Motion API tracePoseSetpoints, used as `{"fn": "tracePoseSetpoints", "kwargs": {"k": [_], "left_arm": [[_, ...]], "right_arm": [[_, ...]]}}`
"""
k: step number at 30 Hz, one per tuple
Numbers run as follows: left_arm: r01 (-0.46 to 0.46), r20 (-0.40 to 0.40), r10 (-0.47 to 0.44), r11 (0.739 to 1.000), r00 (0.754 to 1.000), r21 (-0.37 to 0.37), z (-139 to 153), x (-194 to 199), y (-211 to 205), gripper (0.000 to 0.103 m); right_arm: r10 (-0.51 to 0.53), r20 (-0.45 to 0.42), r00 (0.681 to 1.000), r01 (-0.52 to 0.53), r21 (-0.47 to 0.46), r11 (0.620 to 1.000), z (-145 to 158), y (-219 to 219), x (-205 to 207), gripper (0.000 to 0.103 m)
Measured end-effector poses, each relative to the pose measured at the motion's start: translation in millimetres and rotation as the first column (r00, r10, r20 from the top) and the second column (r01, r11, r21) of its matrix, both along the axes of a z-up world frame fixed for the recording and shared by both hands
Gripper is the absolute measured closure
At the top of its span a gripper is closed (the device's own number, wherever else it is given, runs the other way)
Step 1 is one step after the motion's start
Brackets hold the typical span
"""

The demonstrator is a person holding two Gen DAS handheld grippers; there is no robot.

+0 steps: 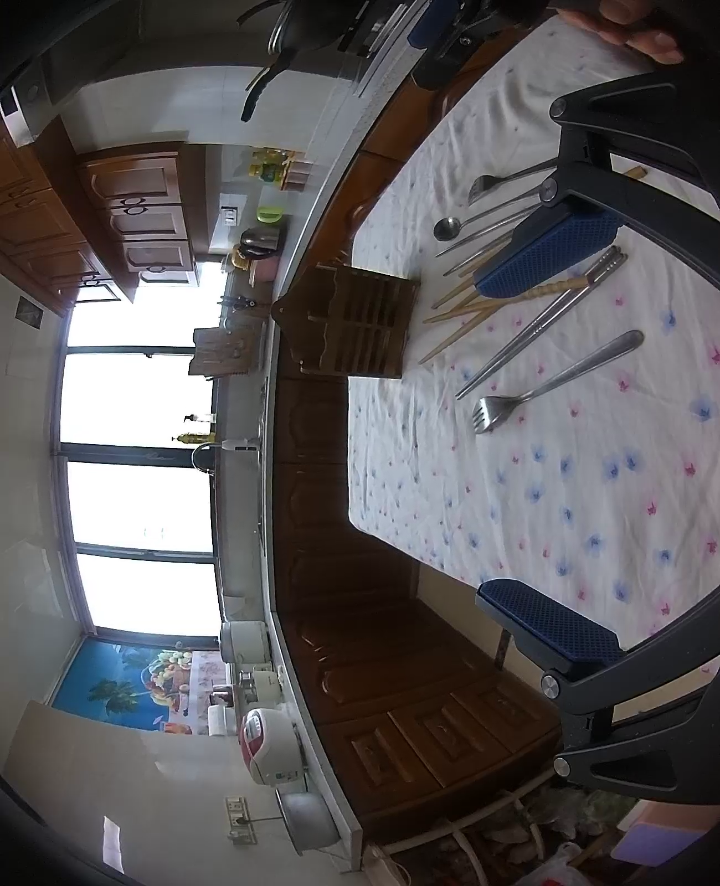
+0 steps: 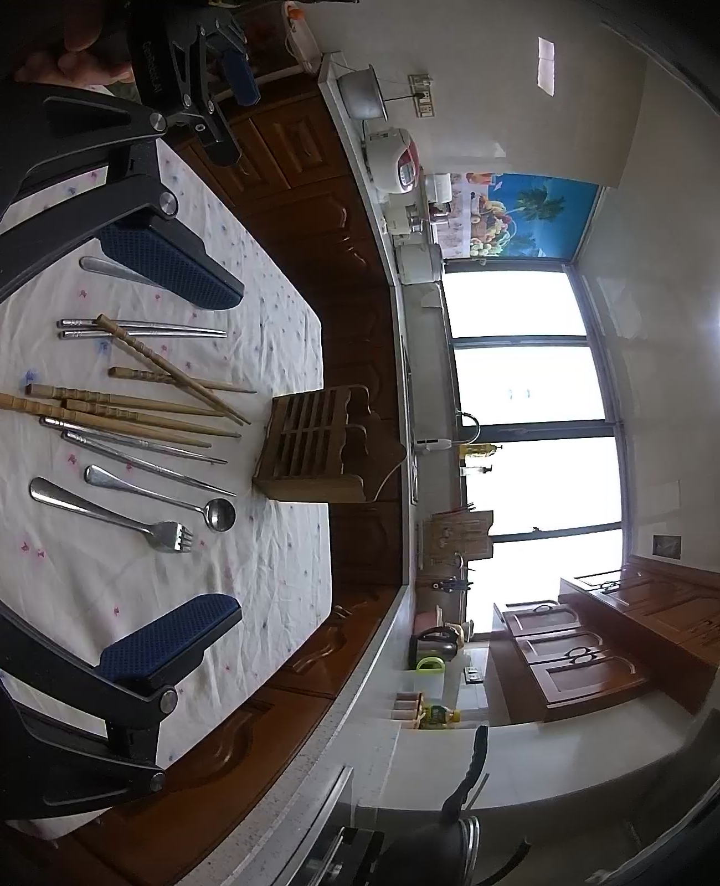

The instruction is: Organize utensils

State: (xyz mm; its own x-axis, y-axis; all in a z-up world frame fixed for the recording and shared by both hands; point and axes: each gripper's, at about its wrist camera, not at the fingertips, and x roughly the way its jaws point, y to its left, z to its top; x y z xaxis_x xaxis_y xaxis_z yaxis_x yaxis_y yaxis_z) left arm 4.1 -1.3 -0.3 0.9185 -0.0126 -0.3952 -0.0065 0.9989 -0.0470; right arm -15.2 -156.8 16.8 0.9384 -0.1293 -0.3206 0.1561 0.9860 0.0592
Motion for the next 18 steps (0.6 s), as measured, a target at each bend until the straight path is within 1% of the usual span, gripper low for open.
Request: {"fn": "tracePoseSetpoints", "kwargs": {"k": [12,14,18], "left_arm": [[0.003,-0.025,-0.003,1.000,1.000,-0.003,-1.5,8.6,1.0,0.001],[0.005,-0.041,-0.005,1.000,0.999,-0.006,-2.2,12.6,2.0,0.001],[0.016,-0.105,-0.020,0.999,0.994,-0.032,-4.4,29.3,6.2,0.001]], "right_arm": [[0.002,-0.012,1.000,-0.002,0.008,1.000,-5.2,-2.6,5.2,0.000],[0.004,-0.021,1.000,-0.004,0.009,1.000,-5.7,-4.0,7.9,0.000],[0.002,-0.045,0.999,0.000,0.027,1.000,-8.2,-11.6,15.4,0.000]]}}
